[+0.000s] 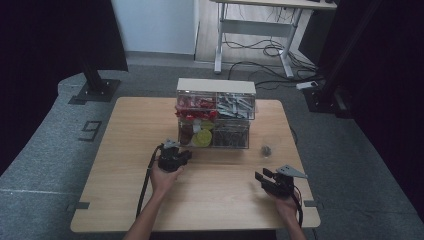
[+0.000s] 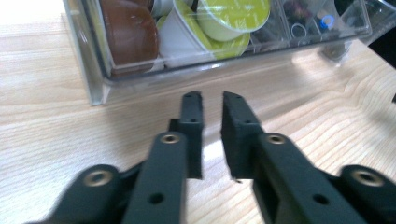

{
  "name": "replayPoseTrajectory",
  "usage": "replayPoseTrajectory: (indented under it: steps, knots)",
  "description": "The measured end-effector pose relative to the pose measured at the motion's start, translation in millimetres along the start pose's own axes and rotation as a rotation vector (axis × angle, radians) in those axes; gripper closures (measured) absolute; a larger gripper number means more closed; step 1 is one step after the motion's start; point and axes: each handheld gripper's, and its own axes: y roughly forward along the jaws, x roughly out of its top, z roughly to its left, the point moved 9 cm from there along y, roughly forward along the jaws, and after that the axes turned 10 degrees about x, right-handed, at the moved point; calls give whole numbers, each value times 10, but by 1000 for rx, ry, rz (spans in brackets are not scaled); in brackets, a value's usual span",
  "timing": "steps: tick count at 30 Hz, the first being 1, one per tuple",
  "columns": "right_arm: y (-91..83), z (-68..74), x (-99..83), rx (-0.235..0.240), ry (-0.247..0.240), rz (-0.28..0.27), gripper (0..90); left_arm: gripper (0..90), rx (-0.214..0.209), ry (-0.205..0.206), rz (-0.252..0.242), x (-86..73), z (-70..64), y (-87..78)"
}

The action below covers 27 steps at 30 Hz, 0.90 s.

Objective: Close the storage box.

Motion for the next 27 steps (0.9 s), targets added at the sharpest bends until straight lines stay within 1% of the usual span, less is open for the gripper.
replayPoseTrajectory:
  steps: [3,5,7,8,9,10,13,16,18,20,22,24,26,27]
  knots:
    - [7,-9,-16,-5,0,11,533,694,14,30,7,-70,7,-38]
    - [15,-17,-33,-10,-2,24,519,640,16,34,13,-116,16,-62]
    - [25,-23,-56,-13,-4,41,502,581,8,35,21,-179,10,-97]
    - [31,-26,-67,-15,-8,48,494,571,8,40,20,-204,7,-113]
    - [35,-28,-78,-18,-9,56,488,560,12,55,28,-239,7,-133]
    - [39,-32,-91,-20,-9,65,477,540,15,56,25,-255,4,-141]
    - [28,-40,-107,-21,-9,77,465,517,17,61,21,-327,13,-192]
    - [-4,-53,-133,-18,5,86,449,494,30,78,22,-398,32,-241]
    - [-27,-68,-149,-24,5,93,440,487,36,87,23,-455,48,-280]
    - [-58,-91,-167,-32,8,99,432,480,51,100,27,-524,73,-312]
    - [-83,-112,-182,-40,12,106,426,478,50,99,27,-572,85,-332]
    - [-113,-140,-200,-51,12,113,421,472,56,106,35,-630,121,-358]
    - [-136,-157,-214,-59,14,119,418,461,77,128,59,-678,181,-382]
    - [-152,-168,-222,-61,16,123,417,455,79,128,62,-691,211,-400]
